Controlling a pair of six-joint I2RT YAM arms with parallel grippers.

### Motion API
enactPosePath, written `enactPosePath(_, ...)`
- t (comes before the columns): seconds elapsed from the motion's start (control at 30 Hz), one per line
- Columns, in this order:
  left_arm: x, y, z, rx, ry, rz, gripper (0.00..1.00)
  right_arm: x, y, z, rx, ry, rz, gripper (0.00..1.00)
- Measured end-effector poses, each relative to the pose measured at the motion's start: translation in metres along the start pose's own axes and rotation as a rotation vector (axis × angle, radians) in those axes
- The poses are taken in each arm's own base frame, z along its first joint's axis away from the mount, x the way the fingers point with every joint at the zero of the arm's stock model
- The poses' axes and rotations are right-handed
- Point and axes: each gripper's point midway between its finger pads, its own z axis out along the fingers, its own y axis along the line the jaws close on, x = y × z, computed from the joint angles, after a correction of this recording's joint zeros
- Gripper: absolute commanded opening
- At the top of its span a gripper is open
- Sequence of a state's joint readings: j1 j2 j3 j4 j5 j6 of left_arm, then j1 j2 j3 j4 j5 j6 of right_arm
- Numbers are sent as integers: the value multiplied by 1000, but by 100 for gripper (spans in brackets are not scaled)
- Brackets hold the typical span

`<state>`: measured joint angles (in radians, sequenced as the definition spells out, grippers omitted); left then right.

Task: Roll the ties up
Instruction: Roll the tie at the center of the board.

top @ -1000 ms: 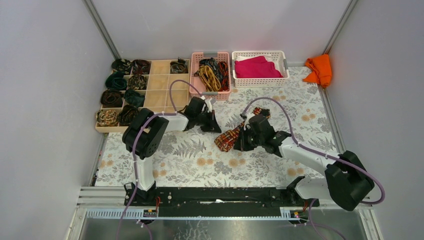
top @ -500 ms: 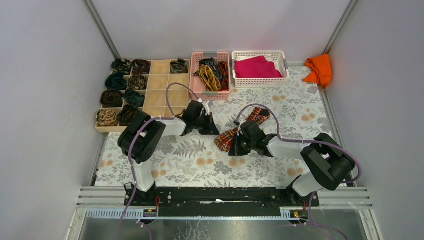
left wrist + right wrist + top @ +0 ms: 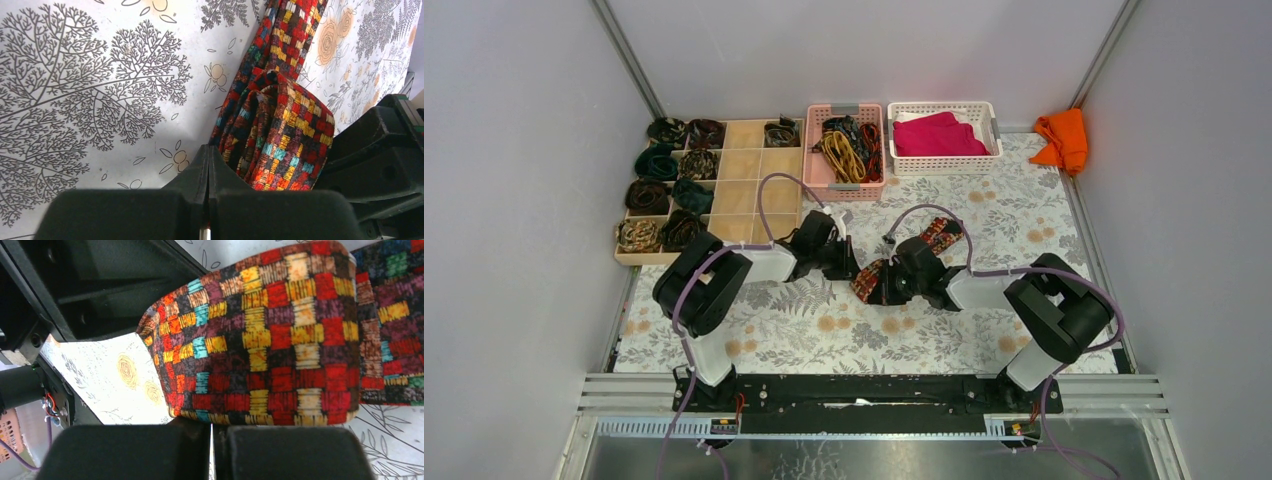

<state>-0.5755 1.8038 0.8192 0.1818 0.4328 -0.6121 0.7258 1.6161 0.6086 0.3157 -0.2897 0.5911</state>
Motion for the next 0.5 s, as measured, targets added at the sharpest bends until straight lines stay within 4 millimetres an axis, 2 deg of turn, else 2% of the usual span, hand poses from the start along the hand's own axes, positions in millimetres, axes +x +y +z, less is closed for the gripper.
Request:
enactPosePath(0.27,-9,5,0,-63,-8,-8,0,1,0,-1,16,-6,-2,2)
enactPosePath(0.5,-48,20,8,-202,-62,27,0,7,-22,-26,149,-24,-18,1)
